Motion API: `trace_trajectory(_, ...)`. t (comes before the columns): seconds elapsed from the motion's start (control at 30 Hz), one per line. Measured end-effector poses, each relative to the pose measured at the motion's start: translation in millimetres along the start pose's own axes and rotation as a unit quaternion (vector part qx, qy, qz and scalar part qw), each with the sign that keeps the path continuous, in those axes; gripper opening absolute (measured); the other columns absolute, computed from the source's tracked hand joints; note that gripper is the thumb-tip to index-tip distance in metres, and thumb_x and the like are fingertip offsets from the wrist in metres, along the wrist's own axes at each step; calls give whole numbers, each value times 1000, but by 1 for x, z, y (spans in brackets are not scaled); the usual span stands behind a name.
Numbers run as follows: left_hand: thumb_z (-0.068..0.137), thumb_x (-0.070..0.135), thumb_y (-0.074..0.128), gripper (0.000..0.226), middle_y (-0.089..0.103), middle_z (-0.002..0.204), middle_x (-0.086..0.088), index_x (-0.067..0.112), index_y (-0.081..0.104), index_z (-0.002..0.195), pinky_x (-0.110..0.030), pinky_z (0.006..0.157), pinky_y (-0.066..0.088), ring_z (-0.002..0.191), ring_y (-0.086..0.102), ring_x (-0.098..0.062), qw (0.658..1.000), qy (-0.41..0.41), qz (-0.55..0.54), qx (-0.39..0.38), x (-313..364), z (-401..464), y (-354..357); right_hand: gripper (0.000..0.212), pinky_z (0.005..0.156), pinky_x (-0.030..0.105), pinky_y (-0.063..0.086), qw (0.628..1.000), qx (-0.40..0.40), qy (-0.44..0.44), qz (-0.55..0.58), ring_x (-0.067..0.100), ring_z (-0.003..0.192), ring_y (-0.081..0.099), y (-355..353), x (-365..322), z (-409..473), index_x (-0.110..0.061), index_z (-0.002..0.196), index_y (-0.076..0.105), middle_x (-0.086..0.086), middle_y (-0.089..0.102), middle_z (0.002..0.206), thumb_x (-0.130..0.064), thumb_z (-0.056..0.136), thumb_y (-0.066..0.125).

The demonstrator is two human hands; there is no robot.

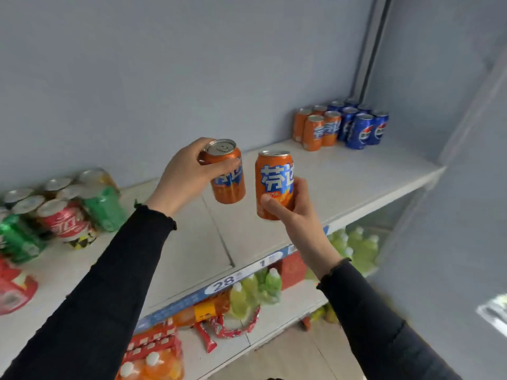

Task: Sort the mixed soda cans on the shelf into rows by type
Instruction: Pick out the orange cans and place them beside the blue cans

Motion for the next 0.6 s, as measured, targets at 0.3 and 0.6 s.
trace_trajectory(0.3,63,65,81,66,70,111,11,33,58,117,-46,89,59,103,68,-11,997,-24,-45,-58,39,64,182,52,72,20,56,996,66,42,-49,13,94,71,-189,17,62,-21,127,47,2,65,116,-22,85,79)
trace_trajectory(0.6,75,48,84,45,70,107,18,39,57,109,-38,86,60,99,67,-4,998,-24,-33,-37,24,158,260,67,91,33,57,978,98,10,-184,15,109,63,-260,52,193,-26,131,49,-1,61,125,-26,75,86)
Point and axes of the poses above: each hand's wrist, its own z-axis towards the middle knuckle, its own y-axis out of the palm, x = y × z, the point moved 5 cm from there along z, towards the middle knuckle
